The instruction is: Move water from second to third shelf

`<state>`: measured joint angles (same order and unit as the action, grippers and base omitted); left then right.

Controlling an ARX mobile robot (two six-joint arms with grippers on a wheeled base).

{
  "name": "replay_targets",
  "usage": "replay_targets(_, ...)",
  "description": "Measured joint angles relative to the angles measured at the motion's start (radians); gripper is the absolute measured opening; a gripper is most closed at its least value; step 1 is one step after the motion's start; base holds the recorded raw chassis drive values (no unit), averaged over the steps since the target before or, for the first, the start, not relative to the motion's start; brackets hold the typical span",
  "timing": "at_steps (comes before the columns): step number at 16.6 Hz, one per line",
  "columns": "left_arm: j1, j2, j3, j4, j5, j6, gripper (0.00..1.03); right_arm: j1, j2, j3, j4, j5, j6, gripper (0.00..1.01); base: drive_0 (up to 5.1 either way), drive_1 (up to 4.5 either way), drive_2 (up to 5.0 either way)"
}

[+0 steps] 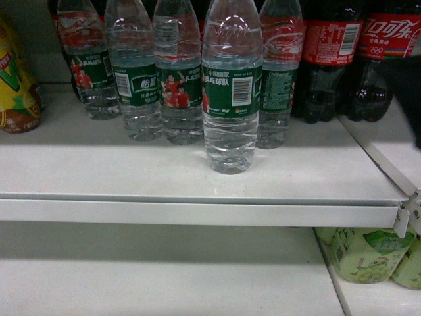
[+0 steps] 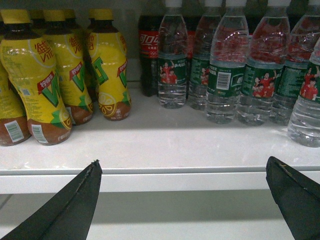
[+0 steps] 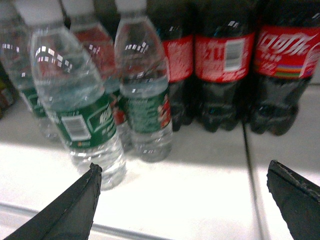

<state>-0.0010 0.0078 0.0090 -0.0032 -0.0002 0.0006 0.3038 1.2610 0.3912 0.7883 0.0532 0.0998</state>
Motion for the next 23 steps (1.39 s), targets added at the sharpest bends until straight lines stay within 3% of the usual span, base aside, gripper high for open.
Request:
replay_targets(7,0.0,0.0,0.0,0.0,0.0,0.0,0.98,0.165,0.288,0.179,-0.025,-0.032,0.005,0.98,0.0,0.0,0.0)
replay_targets(14,0.0,0.0,0.0,0.0,0.0,0.0,0.98,0.208,0.402,0.361,-0.13,-0.031,0.091,0.98,0.0,0.0,0.0)
replay_targets(17,0.0,0.0,0.0,0.0,0.0,0.0,0.98,0.227,0.457,0.454,-0.19,0.001,0.135,0.98,0.0,0.0,0.0)
replay_targets(23,0.0,0.0,0.0,0.0,0.0,0.0,0.98,0.253,0.553,0.572,-0.204,0.122,0.185,0.98,0.0,0.0,0.0)
